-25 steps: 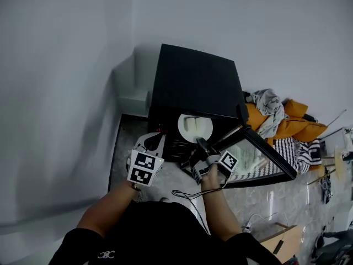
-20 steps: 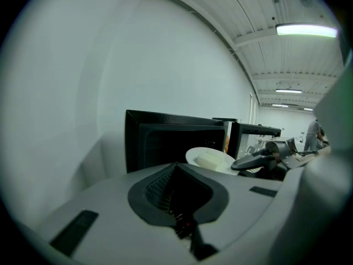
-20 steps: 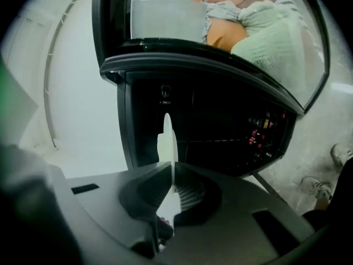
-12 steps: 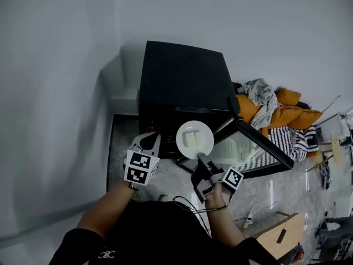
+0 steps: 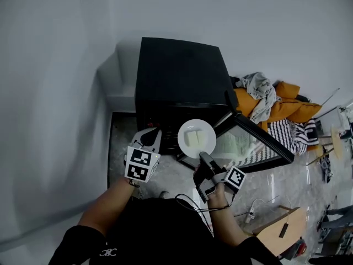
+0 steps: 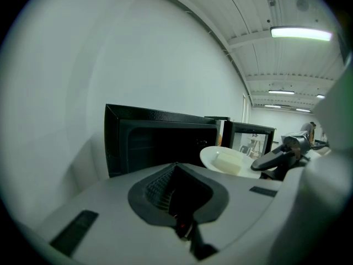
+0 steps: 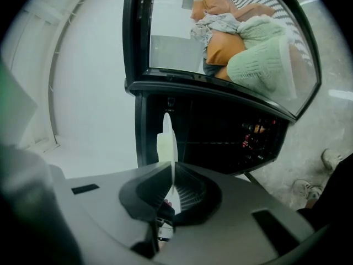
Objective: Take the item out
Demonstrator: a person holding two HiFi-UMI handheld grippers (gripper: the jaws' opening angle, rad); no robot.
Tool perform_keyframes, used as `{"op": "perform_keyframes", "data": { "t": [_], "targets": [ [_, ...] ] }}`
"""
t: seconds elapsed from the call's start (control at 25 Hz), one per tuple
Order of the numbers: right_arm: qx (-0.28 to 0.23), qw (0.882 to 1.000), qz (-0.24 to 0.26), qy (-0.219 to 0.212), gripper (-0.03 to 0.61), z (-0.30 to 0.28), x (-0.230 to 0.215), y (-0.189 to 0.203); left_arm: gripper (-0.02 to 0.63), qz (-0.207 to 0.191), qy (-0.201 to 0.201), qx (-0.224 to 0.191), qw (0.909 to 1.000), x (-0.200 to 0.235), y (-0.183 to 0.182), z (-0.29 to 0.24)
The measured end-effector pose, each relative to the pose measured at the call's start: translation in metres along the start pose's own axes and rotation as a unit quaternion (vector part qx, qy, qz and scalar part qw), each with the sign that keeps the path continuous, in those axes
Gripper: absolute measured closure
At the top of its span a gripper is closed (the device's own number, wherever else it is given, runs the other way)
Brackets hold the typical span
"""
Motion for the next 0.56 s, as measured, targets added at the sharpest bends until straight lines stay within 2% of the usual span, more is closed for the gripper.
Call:
{"op": "perform_keyframes", "data": {
  "t": [0.56],
  "targets": [
    [0.000,1.000,0.003,-0.001,0.558,-0.0013,0.0025,-0.0004,0.614,0.003,0.005,-0.002,1.0000,-0.0016,-0.0005,-0.0029]
  ]
}}
Point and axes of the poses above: the fingertips, and each gripper's own axes: z backward along the fingers, x to its left, y out of its underside, the point moved 3 cm from there along z, backward along the fingers, and after that the axes turned 9 degrees about z, right-handed, at the moved point
